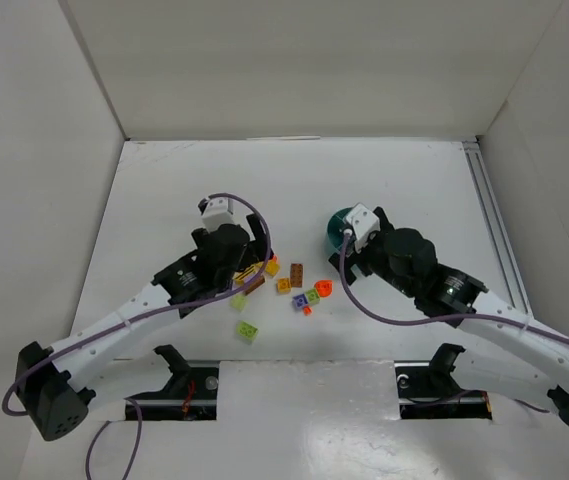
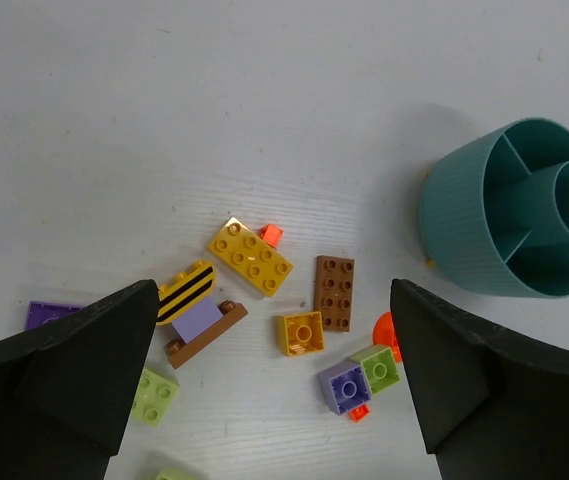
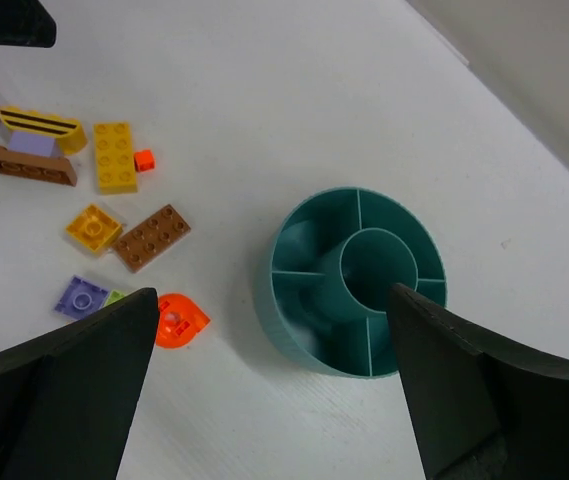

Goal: Sort the legos into containers by color

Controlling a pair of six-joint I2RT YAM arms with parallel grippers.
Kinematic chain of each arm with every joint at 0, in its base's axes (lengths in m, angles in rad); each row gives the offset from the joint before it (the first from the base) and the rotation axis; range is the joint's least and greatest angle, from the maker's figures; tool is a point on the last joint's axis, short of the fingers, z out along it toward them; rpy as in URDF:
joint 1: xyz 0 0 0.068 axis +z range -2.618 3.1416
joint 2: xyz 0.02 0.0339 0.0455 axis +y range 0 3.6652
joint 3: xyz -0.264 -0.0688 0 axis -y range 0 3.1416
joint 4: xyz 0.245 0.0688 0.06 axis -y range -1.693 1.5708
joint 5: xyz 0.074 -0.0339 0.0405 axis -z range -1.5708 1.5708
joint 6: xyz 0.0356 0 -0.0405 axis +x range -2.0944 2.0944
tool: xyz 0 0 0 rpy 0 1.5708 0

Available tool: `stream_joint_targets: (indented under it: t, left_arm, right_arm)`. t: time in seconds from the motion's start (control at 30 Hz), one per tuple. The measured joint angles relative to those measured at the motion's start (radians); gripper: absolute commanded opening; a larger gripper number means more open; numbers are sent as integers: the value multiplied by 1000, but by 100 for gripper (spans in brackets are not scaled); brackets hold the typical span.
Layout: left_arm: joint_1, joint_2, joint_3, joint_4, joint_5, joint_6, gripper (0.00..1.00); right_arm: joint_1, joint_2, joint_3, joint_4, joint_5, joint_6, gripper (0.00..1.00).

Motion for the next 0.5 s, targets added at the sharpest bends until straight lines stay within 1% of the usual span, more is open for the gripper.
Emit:
stream_joint_targets:
  t: [0.1, 0.27, 0.4, 0.5]
  left_arm:
    - [0, -47, 11, -15, -32, -10, 100]
    - [0, -203, 11, -59, -124, -32, 100]
    - [0, -368, -62, -23, -143, -42, 100]
    - [0, -466, -124, -15, -134, -52, 100]
  right_arm:
    - [0, -60, -20, 18, -60, -24, 100]
    - [0, -109, -68, 69, -138, -45, 100]
    - [4, -86, -95, 79, -161, -45, 100]
    - [30, -34, -107, 86, -181, -25, 100]
